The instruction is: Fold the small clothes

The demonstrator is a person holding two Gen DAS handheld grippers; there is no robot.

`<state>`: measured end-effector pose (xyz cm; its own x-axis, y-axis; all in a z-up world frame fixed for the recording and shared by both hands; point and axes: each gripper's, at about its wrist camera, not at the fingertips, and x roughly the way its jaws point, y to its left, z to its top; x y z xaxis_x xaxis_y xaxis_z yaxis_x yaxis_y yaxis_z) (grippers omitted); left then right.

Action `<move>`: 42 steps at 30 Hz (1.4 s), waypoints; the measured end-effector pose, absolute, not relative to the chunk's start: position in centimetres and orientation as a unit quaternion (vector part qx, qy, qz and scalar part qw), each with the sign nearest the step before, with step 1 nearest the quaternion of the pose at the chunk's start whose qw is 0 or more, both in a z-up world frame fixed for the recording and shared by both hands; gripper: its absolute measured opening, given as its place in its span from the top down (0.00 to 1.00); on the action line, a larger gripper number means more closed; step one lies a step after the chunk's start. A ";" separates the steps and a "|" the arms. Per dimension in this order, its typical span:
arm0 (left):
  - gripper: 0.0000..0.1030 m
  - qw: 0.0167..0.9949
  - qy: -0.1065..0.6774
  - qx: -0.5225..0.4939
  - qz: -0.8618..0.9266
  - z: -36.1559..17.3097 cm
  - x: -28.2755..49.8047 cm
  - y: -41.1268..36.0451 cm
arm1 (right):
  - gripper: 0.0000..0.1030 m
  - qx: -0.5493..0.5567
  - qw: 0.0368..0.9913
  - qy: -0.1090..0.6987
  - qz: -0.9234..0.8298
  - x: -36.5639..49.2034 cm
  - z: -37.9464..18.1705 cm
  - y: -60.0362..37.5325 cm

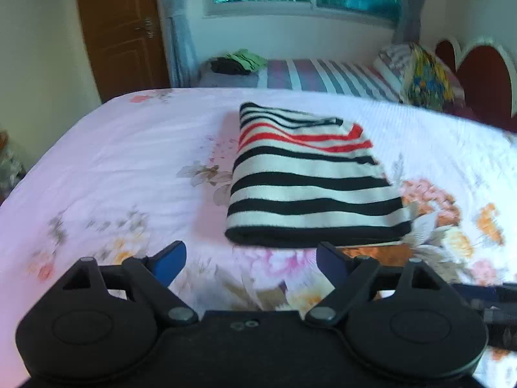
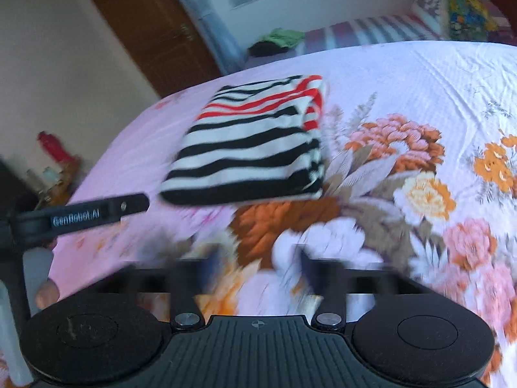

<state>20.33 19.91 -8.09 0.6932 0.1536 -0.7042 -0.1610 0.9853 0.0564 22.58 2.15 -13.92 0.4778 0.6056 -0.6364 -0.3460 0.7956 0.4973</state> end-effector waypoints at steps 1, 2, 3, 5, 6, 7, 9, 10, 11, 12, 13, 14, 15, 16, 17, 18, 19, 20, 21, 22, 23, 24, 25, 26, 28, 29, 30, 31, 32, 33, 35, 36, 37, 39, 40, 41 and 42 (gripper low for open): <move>0.16 0.923 0.374 -0.005 0.090 -7.3 19.1 19.7 | 0.11 0.147 0.844 0.422 0.297 21.5 -13.3 1.9; 0.15 0.925 0.367 -0.001 0.096 -6.5 17.8 19.3 | 0.11 0.137 0.843 0.415 0.313 20.3 -12.6 1.7; 0.15 0.926 0.364 0.004 0.099 -5.8 16.8 18.9 | 0.11 0.132 0.842 0.410 0.325 19.1 -12.0 1.4; 0.15 0.930 0.355 0.011 0.097 -4.3 14.5 18.2 | 0.11 0.136 0.840 0.404 0.337 16.8 -10.6 0.5; 0.14 0.931 0.351 0.016 0.098 -3.6 13.3 17.7 | 0.11 0.139 0.841 0.400 0.337 15.7 -10.0 -0.1; 0.12 0.932 0.349 0.019 0.097 -2.9 12.0 17.3 | 0.11 0.140 0.843 0.395 0.337 14.5 -9.3 -0.6; 0.12 0.934 0.344 0.022 0.096 -1.6 9.6 16.5 | 0.07 0.141 0.850 0.388 0.326 12.3 -7.9 -1.6; 0.12 0.935 0.341 0.024 0.094 -0.9 8.4 16.1 | 0.00 0.142 0.856 0.383 0.318 11.2 -7.1 -2.1; 0.12 0.936 0.337 0.026 0.093 -0.3 7.3 15.7 | 0.00 0.143 0.864 0.375 0.303 9.9 -6.0 -2.5; 0.11 0.938 0.331 0.030 0.096 0.3 6.1 15.2 | 0.00 0.142 0.873 0.371 0.284 8.9 -5.1 -2.9; 0.10 0.940 0.326 0.033 0.099 0.9 4.9 14.8 | 0.00 0.139 0.882 0.365 0.262 7.7 -4.1 -3.2; 0.08 0.941 0.321 0.033 0.099 1.4 3.8 14.5 | 0.00 0.131 0.892 0.357 0.245 6.6 -3.2 -3.3; 0.05 0.943 0.316 0.032 0.099 2.0 2.7 14.2 | 0.00 0.120 0.898 0.348 0.241 5.6 -2.4 -3.5; 0.04 0.945 0.311 0.029 0.099 2.6 1.7 14.0 | 0.00 0.107 0.903 0.334 0.249 4.5 -1.5 -3.6; 0.03 0.947 0.306 0.024 0.097 3.1 0.7 13.8 | 0.00 0.095 0.905 0.320 0.262 3.3 -0.7 -3.7; 0.02 0.949 0.300 0.019 0.096 3.5 -0.2 13.7 | 0.00 0.086 0.907 0.310 0.272 2.5 0.0 -3.8; 0.02 0.950 0.298 0.015 0.095 4.0 -0.9 13.6 | 0.00 0.081 0.912 0.301 0.268 1.5 0.6 -3.9; 0.02 0.951 0.296 0.008 0.093 4.4 -1.8 13.5 | 0.00 0.080 0.919 0.291 0.255 0.6 1.1 -3.9; 0.02 0.951 0.294 0.003 0.092 4.7 -2.4 13.5 | 0.00 0.076 0.927 0.279 0.240 -0.3 1.6 -3.9; 0.02 0.952 0.291 0.000 0.092 4.9 -3.0 13.5 | 0.00 0.070 0.932 0.269 0.231 -1.1 1.8 -4.0; 0.01 0.953 0.290 0.001 0.092 5.1 -3.5 13.4 | 0.00 0.061 0.938 0.258 0.222 -1.9 2.1 -3.9; 0.01 0.953 0.289 0.000 0.090 5.2 -4.0 13.4 | 0.00 0.055 0.943 0.247 0.216 -2.5 2.2 -3.9; 0.01 0.953 0.288 -0.002 0.091 5.3 -4.3 13.3 | 0.00 0.049 0.947 0.237 0.209 -3.1 2.3 -3.9; 0.01 0.953 0.288 -0.002 0.092 5.3 -4.6 13.4 | 0.00 0.043 0.951 0.230 0.202 -3.6 2.4 -3.8; 0.01 0.953 0.289 -0.009 0.093 5.3 -5.2 13.5 | 0.00 0.036 0.955 0.221 0.196 -4.4 2.6 -3.8; 0.01 0.953 0.289 -0.012 0.094 5.3 -5.4 13.7 | 0.00 0.035 0.956 0.219 0.193 -4.7 2.6 -3.8; 0.01 0.952 0.289 -0.014 0.097 5.3 -5.6 13.8 | 0.00 0.036 0.957 0.219 0.189 -4.9 2.6 -3.7; 0.01 0.952 0.291 -0.017 0.099 5.3 -5.9 13.9 | 0.00 0.037 0.957 0.218 0.189 -5.3 2.6 -3.9; 0.01 0.951 0.293 -0.020 0.099 5.3 -6.0 14.1 | 0.00 0.039 0.957 0.218 0.190 -5.4 2.6 -3.9; 0.01 0.951 0.294 -0.022 0.100 5.3 -6.1 14.2 | 0.00 0.039 0.957 0.219 0.188 -5.5 2.5 -3.9; 0.01 0.950 0.294 -0.018 0.104 5.3 -6.3 14.3 | 0.00 0.037 0.958 0.221 0.178 -5.6 2.5 -3.7; 0.01 0.950 0.293 -0.016 0.105 5.3 -6.5 14.2 | 0.00 0.036 0.959 0.221 0.175 -5.6 2.4 -3.7; 0.01 0.950 0.292 -0.014 0.106 5.3 -6.7 14.2 | 0.00 0.038 0.959 0.221 0.173 -5.6 2.4 -3.8; 0.01 0.951 0.290 -0.011 0.106 5.5 -7.0 14.1 | 0.00 0.040 0.960 0.223 0.168 -5.7 2.3 -3.9; 0.01 0.952 0.289 -0.011 0.105 5.5 -7.0 14.0 | 0.00 0.041 0.960 0.223 0.167 -5.6 2.2 -3.9; 0.01 0.952 0.289 -0.012 0.104 5.5 -7.1 14.0 | 0.00 0.042 0.959 0.223 0.166 -5.6 2.2 -4.0; 0.01 0.952 0.289 -0.013 0.103 5.6 -7.1 14.0 | 0.00 0.042 0.960 0.225 0.164 -5.6 2.1 -4.0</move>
